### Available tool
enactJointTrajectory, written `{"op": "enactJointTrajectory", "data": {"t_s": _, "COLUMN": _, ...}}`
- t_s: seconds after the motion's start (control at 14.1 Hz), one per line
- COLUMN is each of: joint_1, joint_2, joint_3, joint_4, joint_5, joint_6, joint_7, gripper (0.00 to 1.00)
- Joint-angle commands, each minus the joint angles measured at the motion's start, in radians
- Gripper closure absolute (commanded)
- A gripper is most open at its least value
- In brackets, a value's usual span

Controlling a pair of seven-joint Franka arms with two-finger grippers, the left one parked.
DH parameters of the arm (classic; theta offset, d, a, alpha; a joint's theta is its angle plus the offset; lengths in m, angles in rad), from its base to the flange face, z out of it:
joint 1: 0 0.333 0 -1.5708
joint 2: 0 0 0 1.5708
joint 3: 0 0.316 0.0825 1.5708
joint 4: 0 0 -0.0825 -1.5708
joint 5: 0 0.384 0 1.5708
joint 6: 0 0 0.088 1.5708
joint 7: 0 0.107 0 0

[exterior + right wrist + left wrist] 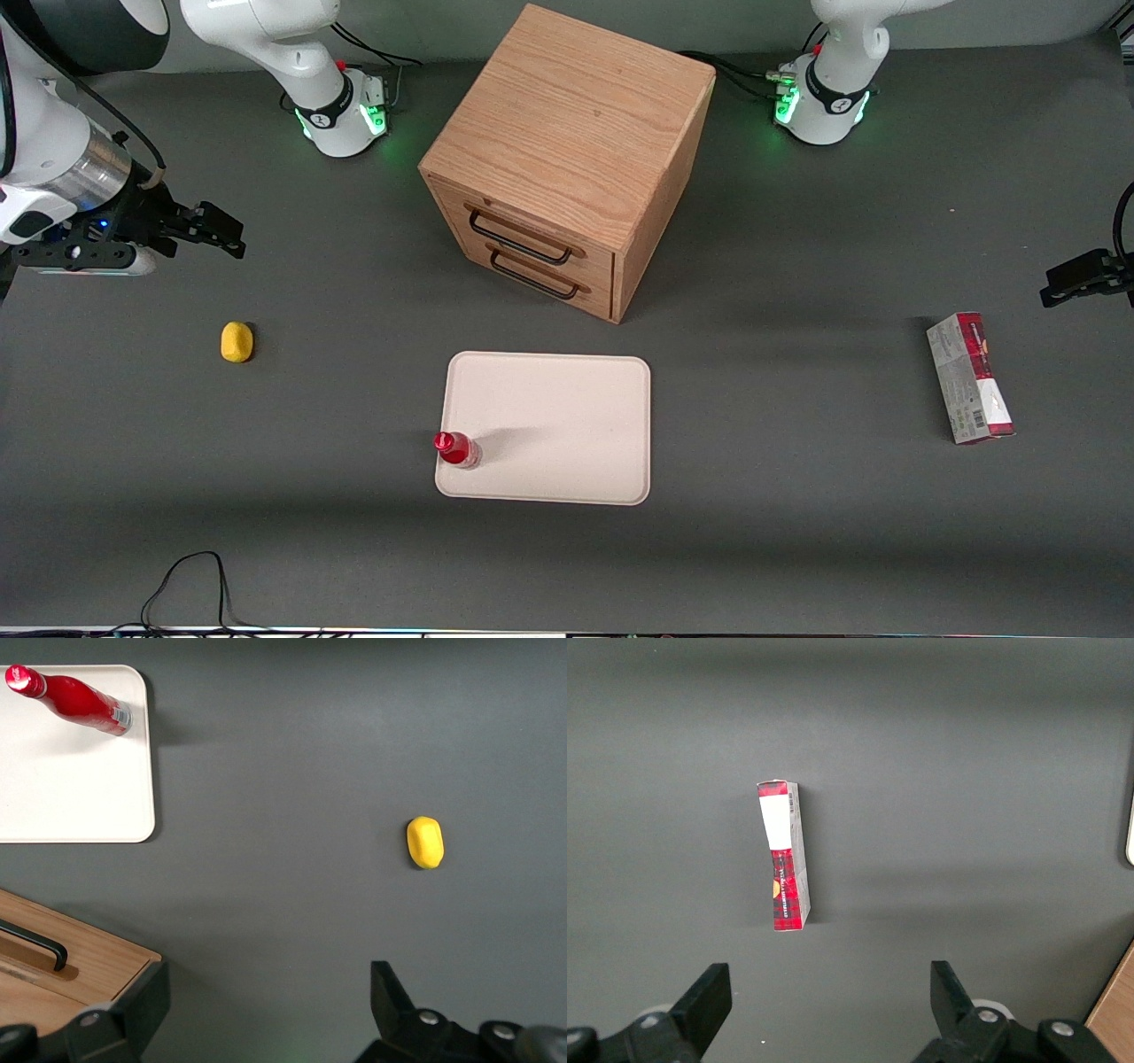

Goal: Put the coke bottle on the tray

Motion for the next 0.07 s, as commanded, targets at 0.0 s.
{"op": "enactJointTrajectory", "data": {"t_s": 0.0, "joint_1": 0.014, "joint_2": -0.037, "joint_3": -0.017, "joint_4": -0.026, "joint_5": 0.020, "joint_6": 0.013, "joint_7": -0.021, "gripper": 0.00}}
